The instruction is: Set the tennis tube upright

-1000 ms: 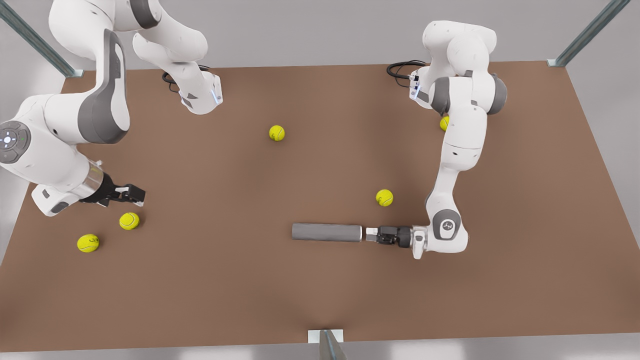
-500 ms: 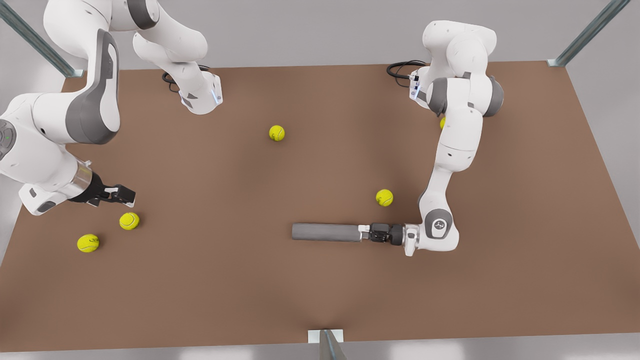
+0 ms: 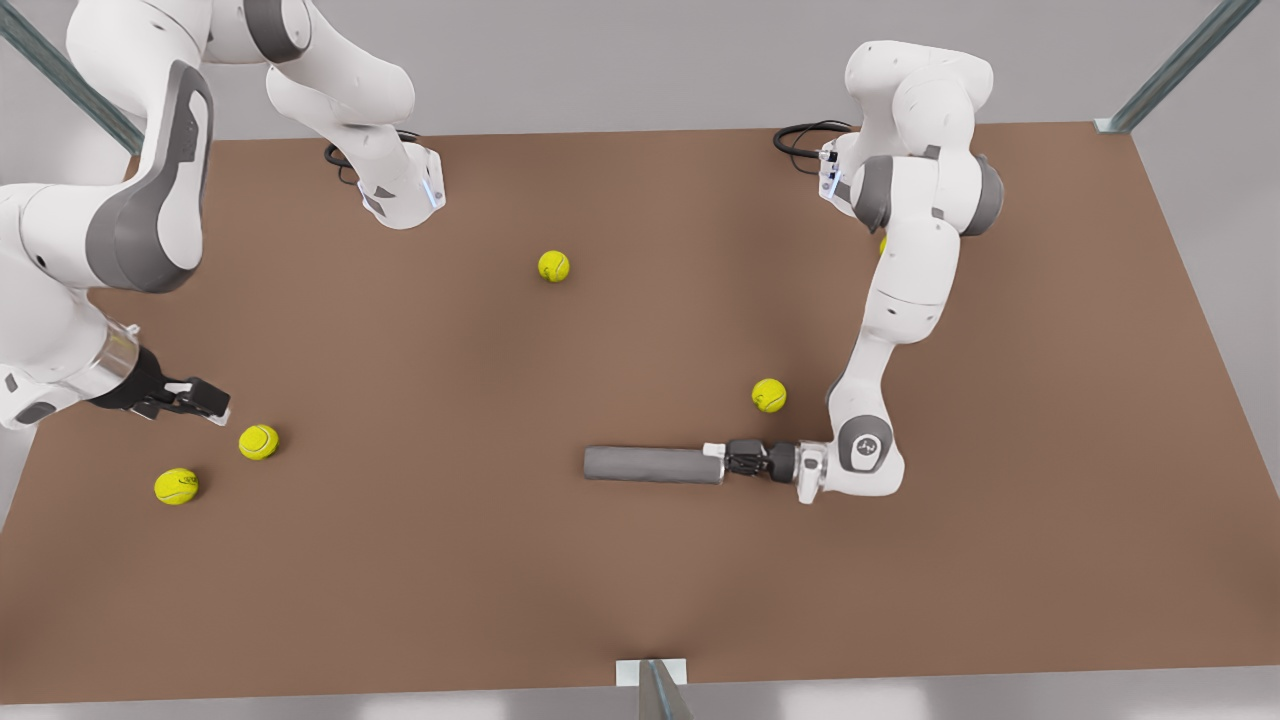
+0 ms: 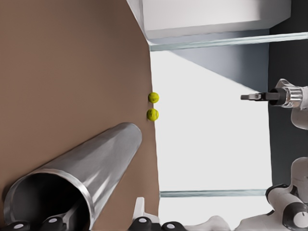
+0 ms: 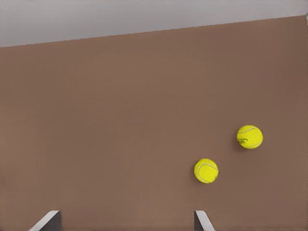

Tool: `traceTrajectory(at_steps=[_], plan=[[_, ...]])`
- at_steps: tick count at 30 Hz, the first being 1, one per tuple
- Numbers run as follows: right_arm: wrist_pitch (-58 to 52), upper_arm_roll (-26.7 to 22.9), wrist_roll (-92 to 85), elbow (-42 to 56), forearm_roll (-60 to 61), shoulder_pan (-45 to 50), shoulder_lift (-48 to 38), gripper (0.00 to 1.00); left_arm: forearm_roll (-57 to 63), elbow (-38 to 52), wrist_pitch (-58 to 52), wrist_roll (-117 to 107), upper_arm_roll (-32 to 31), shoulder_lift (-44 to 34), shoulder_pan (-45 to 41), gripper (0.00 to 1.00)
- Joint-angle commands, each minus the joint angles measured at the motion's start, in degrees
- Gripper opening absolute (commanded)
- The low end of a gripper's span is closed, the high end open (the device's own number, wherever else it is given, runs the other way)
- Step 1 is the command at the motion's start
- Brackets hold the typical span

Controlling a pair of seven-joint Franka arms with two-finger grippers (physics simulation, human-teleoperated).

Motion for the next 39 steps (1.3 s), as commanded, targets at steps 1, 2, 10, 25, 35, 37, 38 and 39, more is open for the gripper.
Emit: traceTrajectory(at_steps=[1, 2, 10, 25, 35, 37, 38, 39], plan=[[0.00, 0.04, 0.04, 0.00, 0.00, 0.22, 0.00, 1.00, -0.03, -0.05, 0.06, 0.00, 0.00, 0.00, 0.00, 0.48], [0.00, 0.04, -0.05, 0.00, 0.00, 0.14, 0.00, 1.00, -0.03, -0.05, 0.06, 0.00, 0.00, 0.09, -0.09, 0.47], [0.00, 0.31, 0.22, -0.09, -0.97, 2.16, 0.61, 1.00, 0.06, -0.05, -0.21, 1.58, -0.62, 0.53, 0.00, 0.44], [0.00, 0.31, 0.39, -0.09, -1.06, 3.48, 0.79, 1.00, 0.50, -0.05, -1.17, 1.76, -0.27, 0.17, 0.00, 0.29], [0.00, 0.22, 0.39, 0.00, -1.06, 3.39, 0.79, 1.00, 0.67, -0.05, -1.35, 1.76, -0.09, -0.62, 0.00, 0.23], [0.09, 0.22, 0.39, 0.00, -0.97, 3.39, 0.79, 1.00, 1.55, -0.14, -1.35, 1.67, -0.09, -0.97, 0.00, 0.21], [0.18, 0.31, 0.39, 0.00, -0.97, 3.48, 0.79, 1.00, 1.55, -0.14, -1.35, 1.67, -0.09, -0.97, 0.09, 0.21], [0.26, 0.31, 0.39, 0.00, -0.97, 3.48, 0.79, 1.00, 1.73, -0.49, -1.44, 1.67, -0.09, -1.14, 0.09, 0.21]])
